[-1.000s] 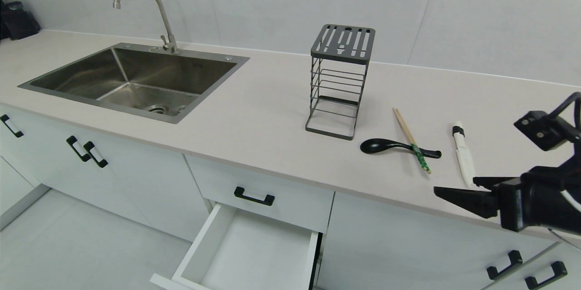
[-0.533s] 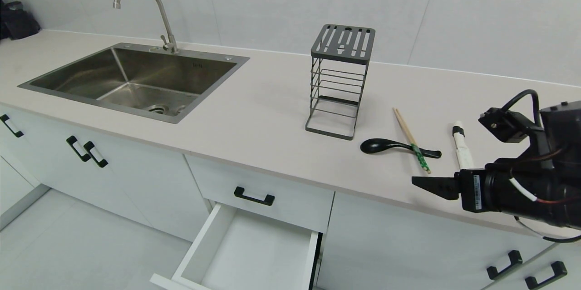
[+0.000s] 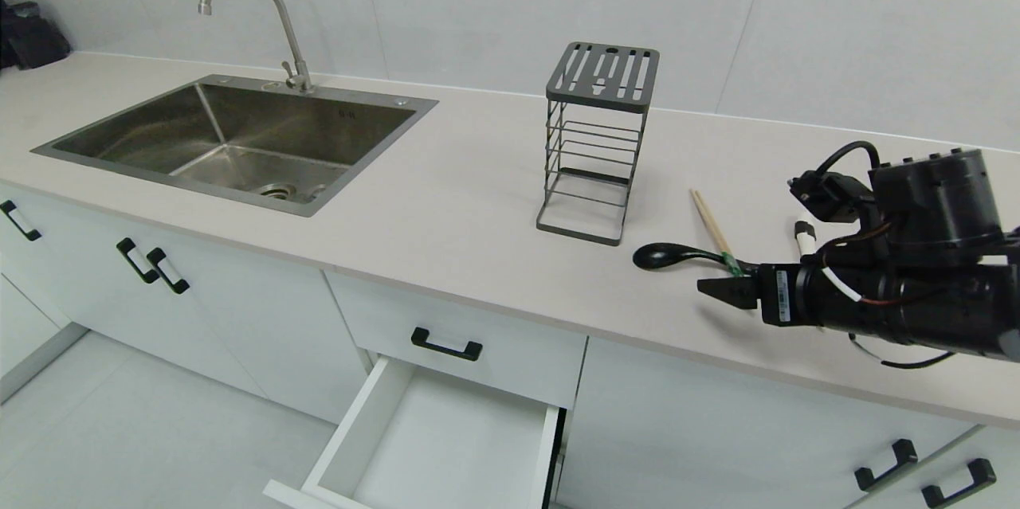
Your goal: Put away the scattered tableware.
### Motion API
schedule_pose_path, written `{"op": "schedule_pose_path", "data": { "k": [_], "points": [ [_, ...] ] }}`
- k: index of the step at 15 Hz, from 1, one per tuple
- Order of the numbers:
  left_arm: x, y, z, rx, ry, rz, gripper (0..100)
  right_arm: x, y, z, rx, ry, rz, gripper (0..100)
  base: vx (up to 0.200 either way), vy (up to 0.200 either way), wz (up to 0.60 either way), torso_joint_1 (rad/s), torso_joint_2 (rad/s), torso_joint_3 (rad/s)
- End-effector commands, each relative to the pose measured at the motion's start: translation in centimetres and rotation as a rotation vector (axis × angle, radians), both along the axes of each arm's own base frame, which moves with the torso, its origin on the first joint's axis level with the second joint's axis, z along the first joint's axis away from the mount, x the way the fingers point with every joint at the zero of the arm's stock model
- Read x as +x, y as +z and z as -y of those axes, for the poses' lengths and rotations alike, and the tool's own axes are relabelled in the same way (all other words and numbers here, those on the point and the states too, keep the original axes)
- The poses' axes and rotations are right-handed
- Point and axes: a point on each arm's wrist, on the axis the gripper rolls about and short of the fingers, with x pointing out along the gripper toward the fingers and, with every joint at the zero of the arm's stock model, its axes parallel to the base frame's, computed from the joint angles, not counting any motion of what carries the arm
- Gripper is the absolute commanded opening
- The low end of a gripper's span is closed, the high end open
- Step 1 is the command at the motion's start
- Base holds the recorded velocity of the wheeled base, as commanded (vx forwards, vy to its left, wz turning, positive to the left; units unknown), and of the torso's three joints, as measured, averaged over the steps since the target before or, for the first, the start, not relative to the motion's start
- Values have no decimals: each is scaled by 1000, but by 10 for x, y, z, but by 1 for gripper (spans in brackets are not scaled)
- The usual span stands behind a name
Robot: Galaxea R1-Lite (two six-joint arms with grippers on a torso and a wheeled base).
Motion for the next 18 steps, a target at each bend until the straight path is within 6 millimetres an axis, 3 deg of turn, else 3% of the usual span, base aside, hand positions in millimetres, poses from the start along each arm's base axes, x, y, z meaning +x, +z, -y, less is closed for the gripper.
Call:
{"op": "schedule_pose_path", "data": {
  "k": [1,9,10,14,18],
  "points": [
    [0,0,0,0,0,-1,100,13,-12,-2,-15,-11,-29,100,0,0,0,0,0,0],
    [0,0,0,0,0,-1,100,26,-15,-9,-15,-3,-32,100,0,0,0,0,0,0],
    [0,0,0,0,0,-1,100,25,-16,-9,-18,-4,-36,0,0,0,0,0,0,0],
    [0,0,0,0,0,-1,100,39,-21,-3,-28,-48,-45,0,0,0,0,0,0,0],
    [0,0,0,1,0,-1,100,43,-13,20,-21,-137,-17,0,0,0,0,0,0,0]
  ]
}}
